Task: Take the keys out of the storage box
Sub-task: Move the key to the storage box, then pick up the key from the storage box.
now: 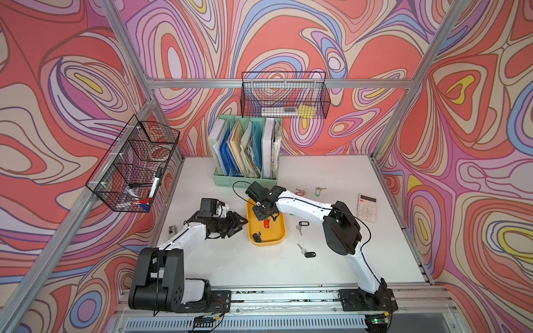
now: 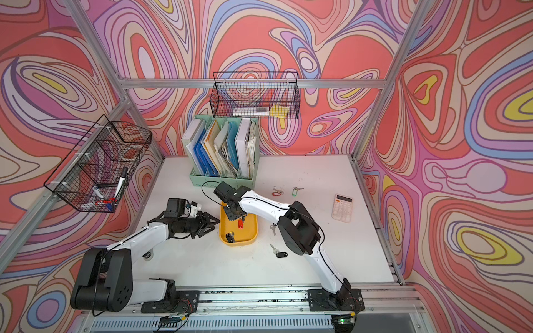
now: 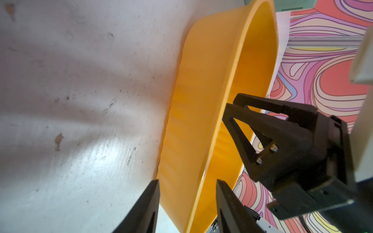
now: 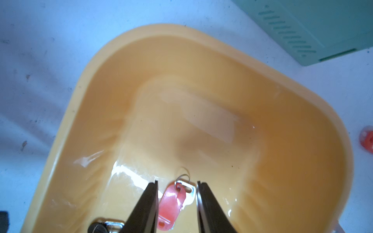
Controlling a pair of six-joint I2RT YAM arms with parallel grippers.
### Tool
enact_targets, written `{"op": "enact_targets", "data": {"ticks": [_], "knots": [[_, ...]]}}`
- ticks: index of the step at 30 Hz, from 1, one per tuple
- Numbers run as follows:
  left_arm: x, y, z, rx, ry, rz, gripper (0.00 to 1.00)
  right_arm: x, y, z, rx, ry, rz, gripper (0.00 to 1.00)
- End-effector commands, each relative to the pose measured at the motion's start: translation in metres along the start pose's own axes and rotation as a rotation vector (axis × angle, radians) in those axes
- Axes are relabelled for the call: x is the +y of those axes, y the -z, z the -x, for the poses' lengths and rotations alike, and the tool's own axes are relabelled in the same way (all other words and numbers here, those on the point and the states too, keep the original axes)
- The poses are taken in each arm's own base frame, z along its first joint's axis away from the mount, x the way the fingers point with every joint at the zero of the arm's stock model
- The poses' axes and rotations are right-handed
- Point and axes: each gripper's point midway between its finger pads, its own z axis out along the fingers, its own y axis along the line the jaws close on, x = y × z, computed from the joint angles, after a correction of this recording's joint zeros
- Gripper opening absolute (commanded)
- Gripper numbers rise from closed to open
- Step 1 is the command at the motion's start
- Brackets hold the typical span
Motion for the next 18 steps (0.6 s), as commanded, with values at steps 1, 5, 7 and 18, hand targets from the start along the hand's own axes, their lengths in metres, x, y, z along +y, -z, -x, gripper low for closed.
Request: {"op": "enact_targets", "data": {"ticks": [1,5,7,18], "knots": [[-0.006,0.003,0.0,0.0,-0.028,0.002,0.51,-0.005,-0.014,-0.011,0.047,-0.017,-0.037,0.35],[-0.005,0.003,0.0,0.0,-0.028,0.002,0.51,-0.005,-0.018,-0.016,0.061,-0.025,-0.036,0.35],[-0.005,0.003,0.0,0.0,-0.027,0.002,0.51,-0.005,-0.021,-0.018,0.067,-0.031,-0.037,0.32],[-0.007,0.005,0.0,-0.002,-0.031,0.003,0.51,-0.003,-0.032,-0.027,0.098,-0.049,-0.033,0.27]]}}
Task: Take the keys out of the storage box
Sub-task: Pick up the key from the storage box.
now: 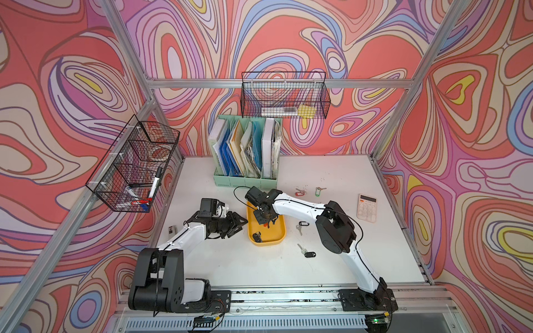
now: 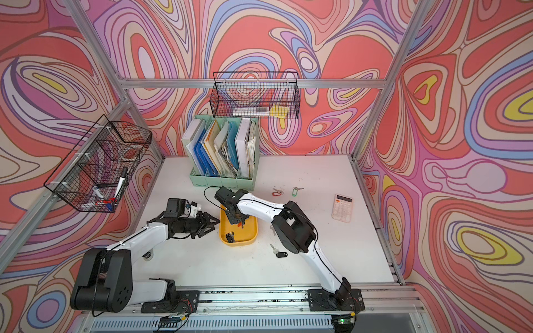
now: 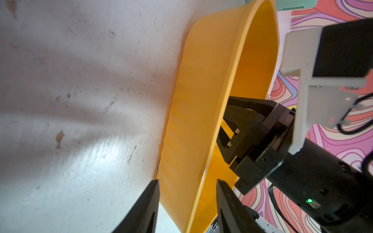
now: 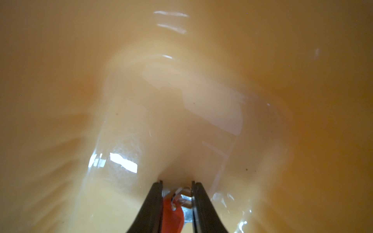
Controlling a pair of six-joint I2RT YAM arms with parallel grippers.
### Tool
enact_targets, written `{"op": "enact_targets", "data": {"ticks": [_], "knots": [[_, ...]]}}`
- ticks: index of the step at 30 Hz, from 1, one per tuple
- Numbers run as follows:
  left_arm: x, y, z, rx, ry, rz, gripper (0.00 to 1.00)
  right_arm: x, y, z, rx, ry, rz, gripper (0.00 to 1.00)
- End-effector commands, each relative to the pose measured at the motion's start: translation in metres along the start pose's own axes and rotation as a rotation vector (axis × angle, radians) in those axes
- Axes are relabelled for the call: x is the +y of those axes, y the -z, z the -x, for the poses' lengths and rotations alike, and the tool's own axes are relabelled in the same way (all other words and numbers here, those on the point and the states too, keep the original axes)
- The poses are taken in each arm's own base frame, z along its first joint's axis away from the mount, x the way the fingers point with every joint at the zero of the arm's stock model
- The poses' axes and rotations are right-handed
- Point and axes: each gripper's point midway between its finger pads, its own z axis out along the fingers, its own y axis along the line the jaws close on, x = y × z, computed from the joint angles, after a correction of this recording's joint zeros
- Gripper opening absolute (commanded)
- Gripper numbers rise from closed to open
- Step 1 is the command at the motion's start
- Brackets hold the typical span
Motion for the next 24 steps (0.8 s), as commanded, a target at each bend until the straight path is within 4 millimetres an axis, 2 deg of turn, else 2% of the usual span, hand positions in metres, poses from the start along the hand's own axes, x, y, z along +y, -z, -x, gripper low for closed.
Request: {"op": "enact_targets", "data": {"ticks": [1,8,16,24], "knots": [[-0.008,0.004,0.001,-0.006,-0.035,-0.001,0.51,-0.003,-0.009,-0.008,0.03,-0.018,-0.008,0.26],[-0.008,0.005,0.001,-0.007,-0.035,0.0,0.51,-0.002,-0.011,-0.015,0.047,-0.023,-0.004,0.17],[-0.008,0.006,0.001,-0.009,-0.038,0.002,0.51,-0.004,0.004,-0.007,0.017,-0.026,-0.004,0.0],[-0.01,0.007,0.002,-0.013,-0.043,0.003,0.51,-0.009,0.033,0.003,-0.033,-0.029,-0.001,0.0]]}}
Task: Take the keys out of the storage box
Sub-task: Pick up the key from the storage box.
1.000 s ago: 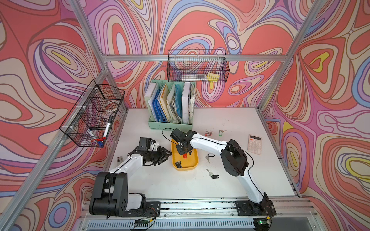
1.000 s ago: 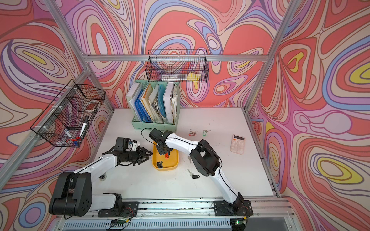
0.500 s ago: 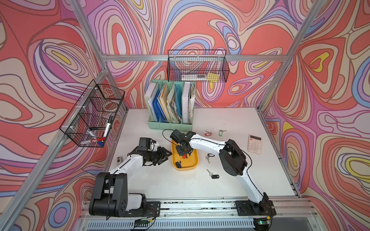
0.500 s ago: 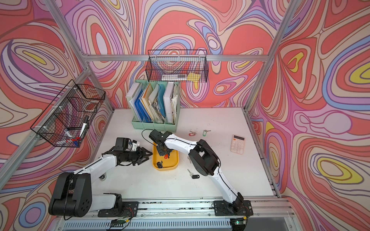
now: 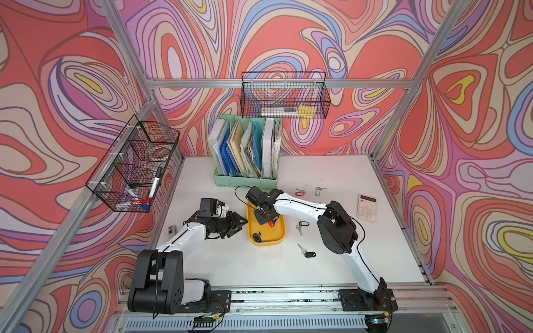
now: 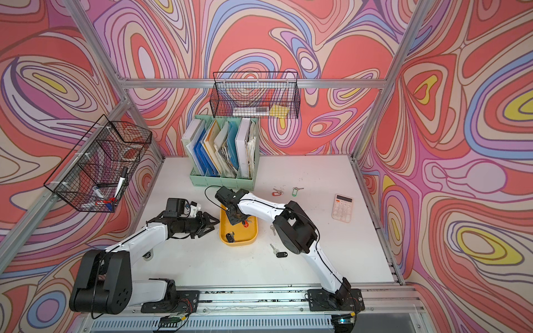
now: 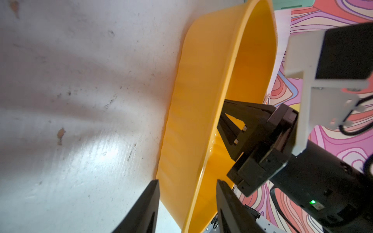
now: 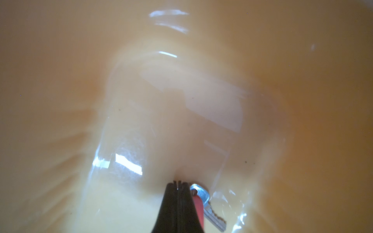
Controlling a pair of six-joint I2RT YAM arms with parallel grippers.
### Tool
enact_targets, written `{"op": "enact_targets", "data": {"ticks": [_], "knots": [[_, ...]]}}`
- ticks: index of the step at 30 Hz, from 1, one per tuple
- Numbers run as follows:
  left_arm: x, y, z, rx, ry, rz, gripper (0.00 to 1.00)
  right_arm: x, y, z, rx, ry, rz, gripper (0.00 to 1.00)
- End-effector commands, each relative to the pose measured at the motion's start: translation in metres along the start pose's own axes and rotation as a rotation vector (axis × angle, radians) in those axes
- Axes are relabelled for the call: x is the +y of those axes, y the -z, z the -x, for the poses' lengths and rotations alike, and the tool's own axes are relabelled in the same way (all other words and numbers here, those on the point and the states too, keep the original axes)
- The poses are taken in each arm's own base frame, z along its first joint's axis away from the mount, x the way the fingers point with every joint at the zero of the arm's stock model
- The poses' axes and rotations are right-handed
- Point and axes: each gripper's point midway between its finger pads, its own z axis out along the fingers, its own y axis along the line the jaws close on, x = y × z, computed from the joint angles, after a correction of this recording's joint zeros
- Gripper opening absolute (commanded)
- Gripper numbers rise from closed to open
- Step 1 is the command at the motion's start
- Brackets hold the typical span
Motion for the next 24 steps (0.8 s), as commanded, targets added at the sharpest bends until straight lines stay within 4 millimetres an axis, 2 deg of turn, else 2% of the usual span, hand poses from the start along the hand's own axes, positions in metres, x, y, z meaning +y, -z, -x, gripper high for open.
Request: {"op": "enact_targets", "data": {"ticks": [1,8,14,19,24], "knots": [[-0.009,0.004,0.003,-0.01,-0.036,-0.001,0.51,-0.008,0.028,0.006,-0.038,-0.006,-0.006,0.0],[-0.015,0.009,0.007,-0.036,-0.059,-0.007,0.51,-0.014,0.069,0.014,-0.11,-0.012,0.013,0.0],[-0.02,0.02,0.009,-0.072,-0.075,0.01,0.54,-0.031,0.103,0.012,-0.153,-0.023,-0.005,0.0],[-0.024,0.035,0.012,-0.143,-0.119,0.042,0.62,-0.061,0.123,-0.004,-0.165,-0.069,-0.044,0.0],[-0.021,0.054,0.018,-0.24,-0.157,0.112,0.76,-0.104,0.127,-0.033,-0.133,-0.139,-0.111,0.0]]}}
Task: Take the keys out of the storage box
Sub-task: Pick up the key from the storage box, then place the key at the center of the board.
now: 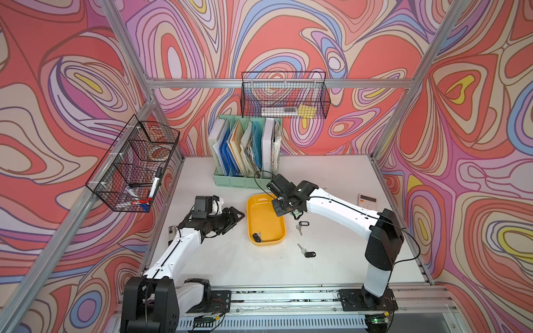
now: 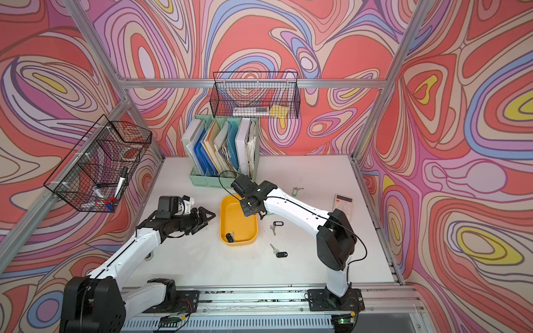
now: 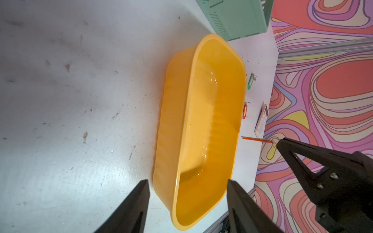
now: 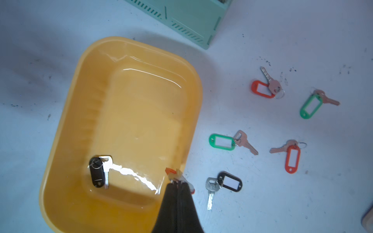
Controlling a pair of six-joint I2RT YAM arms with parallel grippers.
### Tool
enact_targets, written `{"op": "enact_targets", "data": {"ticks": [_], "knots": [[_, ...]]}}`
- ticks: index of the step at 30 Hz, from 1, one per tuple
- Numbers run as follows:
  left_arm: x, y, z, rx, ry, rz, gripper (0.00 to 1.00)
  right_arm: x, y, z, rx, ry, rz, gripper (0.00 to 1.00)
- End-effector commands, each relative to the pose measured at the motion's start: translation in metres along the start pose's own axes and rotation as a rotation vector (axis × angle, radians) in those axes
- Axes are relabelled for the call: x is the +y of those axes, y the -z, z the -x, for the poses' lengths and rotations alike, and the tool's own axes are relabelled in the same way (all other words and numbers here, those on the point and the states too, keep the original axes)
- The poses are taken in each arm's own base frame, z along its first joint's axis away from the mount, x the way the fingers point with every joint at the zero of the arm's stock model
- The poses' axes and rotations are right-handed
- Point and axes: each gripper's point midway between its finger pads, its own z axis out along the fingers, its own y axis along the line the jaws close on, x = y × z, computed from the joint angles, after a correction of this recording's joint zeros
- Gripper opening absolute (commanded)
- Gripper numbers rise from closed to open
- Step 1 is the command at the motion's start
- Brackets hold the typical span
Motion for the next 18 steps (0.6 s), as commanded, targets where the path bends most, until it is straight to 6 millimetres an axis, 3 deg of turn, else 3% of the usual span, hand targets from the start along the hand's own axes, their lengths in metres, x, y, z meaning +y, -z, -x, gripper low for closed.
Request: {"op": "enact_targets", "data": {"ticks": [1,6,9,14,18], "knots": [[0.005,0.015,0.008,-0.071,-0.046,0.081,0.78,-0.038,0.006,-0.017,0.02,-0.058,-0.076,0.0],[0.012,0.028,0.013,-0.149,-0.06,0.139,0.92,-0.086,-0.001,-0.045,0.055,-0.145,-0.133,0.0],[0.013,0.031,0.012,-0.157,-0.063,0.142,0.95,-0.109,-0.01,-0.062,0.085,-0.187,-0.163,0.0],[0.015,0.028,0.009,-0.141,-0.053,0.143,0.95,-0.134,-0.026,-0.079,0.114,-0.248,-0.189,0.0],[0.015,0.024,0.008,-0.121,-0.043,0.135,0.95,-0.142,-0.041,-0.088,0.144,-0.275,-0.193,0.0]]}}
